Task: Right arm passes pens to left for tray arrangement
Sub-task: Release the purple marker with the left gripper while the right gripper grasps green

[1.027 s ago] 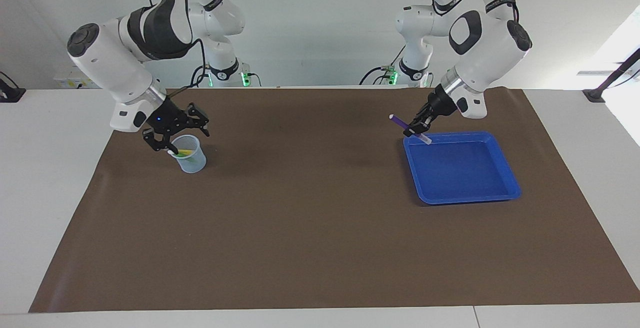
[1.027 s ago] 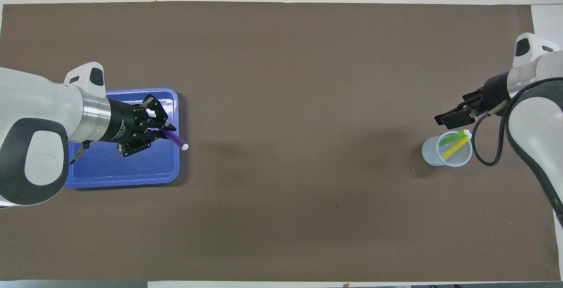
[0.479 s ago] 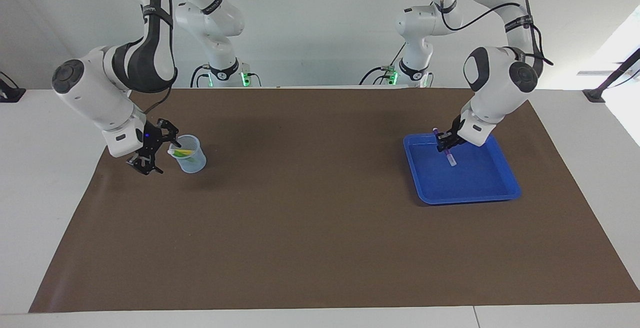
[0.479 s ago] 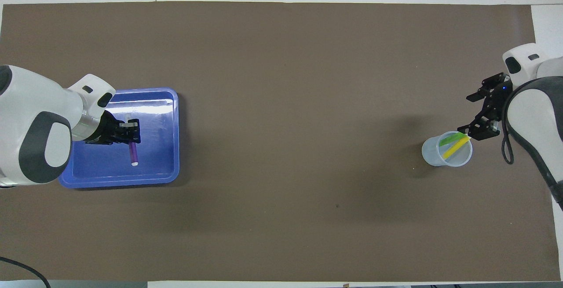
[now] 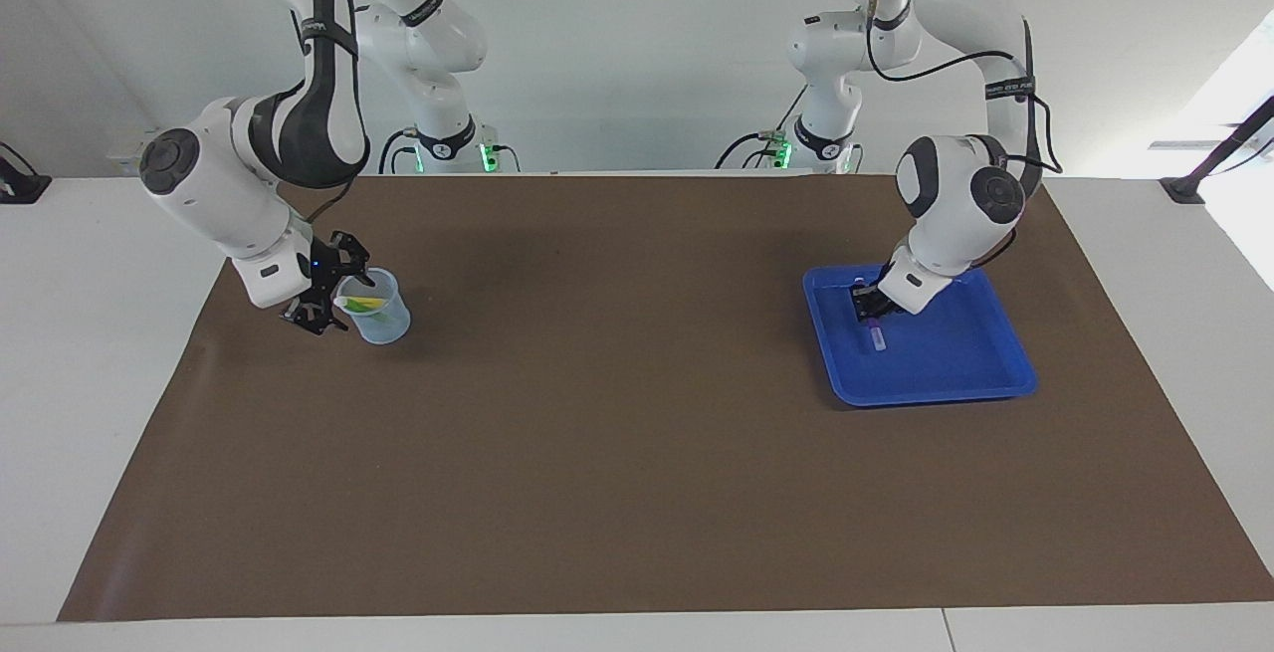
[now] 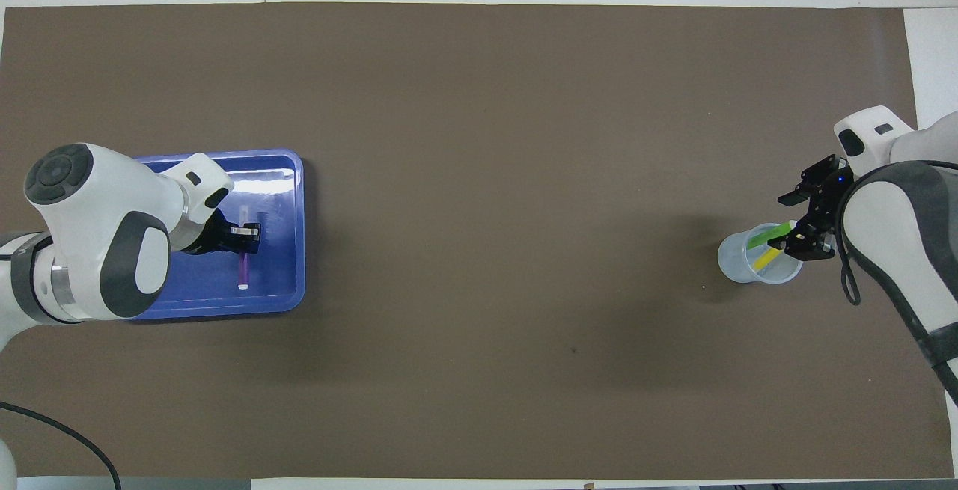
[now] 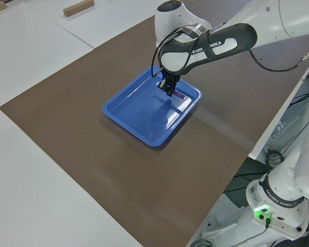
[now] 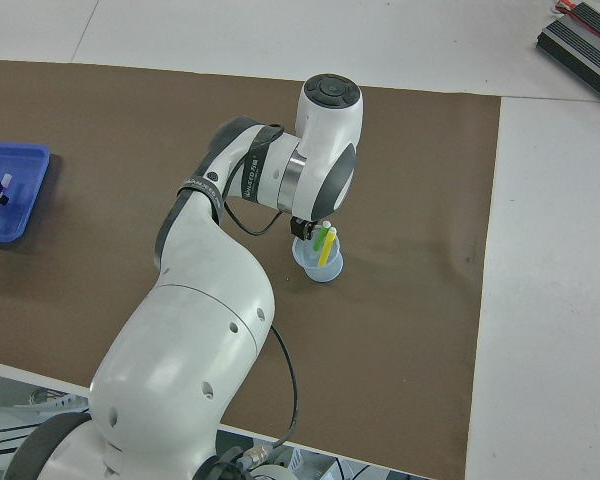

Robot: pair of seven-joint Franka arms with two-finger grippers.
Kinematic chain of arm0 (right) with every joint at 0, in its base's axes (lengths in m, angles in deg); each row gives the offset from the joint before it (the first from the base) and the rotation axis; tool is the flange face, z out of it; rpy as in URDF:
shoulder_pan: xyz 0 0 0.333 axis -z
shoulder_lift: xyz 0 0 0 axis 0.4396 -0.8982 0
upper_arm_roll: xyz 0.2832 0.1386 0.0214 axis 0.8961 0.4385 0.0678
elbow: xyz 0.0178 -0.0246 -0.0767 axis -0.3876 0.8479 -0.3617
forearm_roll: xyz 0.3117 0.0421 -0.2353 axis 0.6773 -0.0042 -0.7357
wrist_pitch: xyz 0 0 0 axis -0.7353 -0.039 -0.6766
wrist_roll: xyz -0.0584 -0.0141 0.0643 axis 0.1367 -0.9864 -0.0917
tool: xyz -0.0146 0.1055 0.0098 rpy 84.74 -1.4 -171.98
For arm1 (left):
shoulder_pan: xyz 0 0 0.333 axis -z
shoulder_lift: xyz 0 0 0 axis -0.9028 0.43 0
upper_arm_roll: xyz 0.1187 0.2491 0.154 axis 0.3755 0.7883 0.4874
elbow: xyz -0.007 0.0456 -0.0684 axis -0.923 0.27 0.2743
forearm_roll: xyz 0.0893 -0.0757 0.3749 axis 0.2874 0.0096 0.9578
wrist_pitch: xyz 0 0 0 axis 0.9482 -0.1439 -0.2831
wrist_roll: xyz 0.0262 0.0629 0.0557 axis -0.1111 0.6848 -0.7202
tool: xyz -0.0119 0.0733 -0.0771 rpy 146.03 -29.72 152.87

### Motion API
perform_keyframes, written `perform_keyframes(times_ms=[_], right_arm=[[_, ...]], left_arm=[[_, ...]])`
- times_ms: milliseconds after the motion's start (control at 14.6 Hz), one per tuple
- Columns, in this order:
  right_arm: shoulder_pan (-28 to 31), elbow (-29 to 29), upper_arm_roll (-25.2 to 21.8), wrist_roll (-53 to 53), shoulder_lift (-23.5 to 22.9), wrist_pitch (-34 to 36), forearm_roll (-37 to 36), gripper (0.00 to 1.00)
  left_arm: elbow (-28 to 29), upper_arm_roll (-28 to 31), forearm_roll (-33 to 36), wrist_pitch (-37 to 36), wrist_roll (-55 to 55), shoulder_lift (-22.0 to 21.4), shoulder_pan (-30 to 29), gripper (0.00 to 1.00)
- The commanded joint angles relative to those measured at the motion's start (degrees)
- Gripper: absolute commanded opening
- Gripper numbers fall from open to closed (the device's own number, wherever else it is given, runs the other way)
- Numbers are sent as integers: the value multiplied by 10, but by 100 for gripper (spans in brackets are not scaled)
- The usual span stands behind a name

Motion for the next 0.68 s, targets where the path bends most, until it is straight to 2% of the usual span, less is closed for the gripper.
perform_keyframes(times_ms=[0,137,342,411,479,616], right_arm=[[9,20,4,15,15,-12,-11,57],[16,20,4,27,16,-13,-14,52],[19,24,4,29,16,-14,-14,50],[20,25,4,31,16,-15,-14,48],[22,26,4,32,17,-15,-14,44],[21,27,5,31,16,-19,-14,41]], left_arm=[[8,2,13,13,5,0,7,0],[8,2,13,13,5,0,6,0],[9,2,13,13,4,0,6,0],[9,2,13,13,4,0,5,31],[9,2,12,14,4,0,6,99],[9,2,13,14,2,0,5,100]])
